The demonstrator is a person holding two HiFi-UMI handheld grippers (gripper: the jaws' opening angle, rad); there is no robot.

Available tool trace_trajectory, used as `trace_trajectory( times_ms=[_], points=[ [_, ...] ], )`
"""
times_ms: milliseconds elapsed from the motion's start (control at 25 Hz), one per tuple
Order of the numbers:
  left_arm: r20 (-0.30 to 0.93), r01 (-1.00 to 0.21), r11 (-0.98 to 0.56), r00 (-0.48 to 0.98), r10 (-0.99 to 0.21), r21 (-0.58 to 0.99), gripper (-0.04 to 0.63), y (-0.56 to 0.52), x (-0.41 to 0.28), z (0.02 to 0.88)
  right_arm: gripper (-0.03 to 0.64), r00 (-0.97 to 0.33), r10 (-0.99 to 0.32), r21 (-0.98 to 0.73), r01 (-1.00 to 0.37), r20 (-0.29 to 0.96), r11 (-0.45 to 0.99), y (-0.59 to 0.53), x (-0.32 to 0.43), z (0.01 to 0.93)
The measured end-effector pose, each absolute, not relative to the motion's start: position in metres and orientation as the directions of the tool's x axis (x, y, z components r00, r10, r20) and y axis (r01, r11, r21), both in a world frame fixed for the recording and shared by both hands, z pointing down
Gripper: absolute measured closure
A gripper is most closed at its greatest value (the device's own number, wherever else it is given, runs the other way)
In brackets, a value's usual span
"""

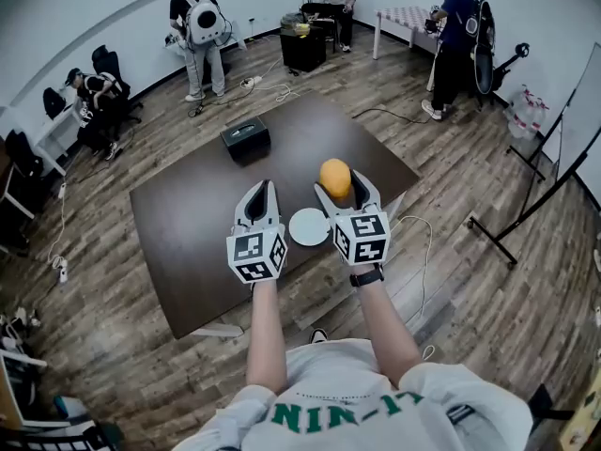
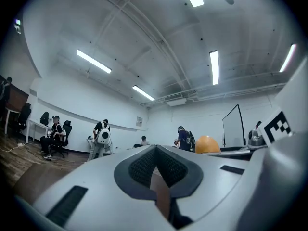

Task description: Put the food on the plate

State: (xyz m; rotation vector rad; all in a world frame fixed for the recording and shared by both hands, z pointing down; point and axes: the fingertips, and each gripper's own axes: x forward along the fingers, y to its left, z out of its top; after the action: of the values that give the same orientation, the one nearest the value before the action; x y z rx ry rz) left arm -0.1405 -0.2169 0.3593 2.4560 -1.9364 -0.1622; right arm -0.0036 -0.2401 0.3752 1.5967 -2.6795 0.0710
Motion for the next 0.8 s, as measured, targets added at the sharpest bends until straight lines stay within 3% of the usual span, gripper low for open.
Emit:
trace_trajectory(
  times_ms=[400,800],
  points=[
    [-0.004,-0.963,-0.255,0.256,-0.967,0.085,0.586,-0.311,-0.171,0.396,0.281,-0.502,-0.857,-0.002,-0.863,0.111,0.505,-0.334,-0.045,0.402],
    [0.037,-0.972,-0.215,0.219,-0.975,0.092,0.586,-0.387,-0.194,0.409,0.281,-0.606,-0.758,0.008,-0.780,0.240,0.626,-0.409,-0.087,0.422]
  ],
)
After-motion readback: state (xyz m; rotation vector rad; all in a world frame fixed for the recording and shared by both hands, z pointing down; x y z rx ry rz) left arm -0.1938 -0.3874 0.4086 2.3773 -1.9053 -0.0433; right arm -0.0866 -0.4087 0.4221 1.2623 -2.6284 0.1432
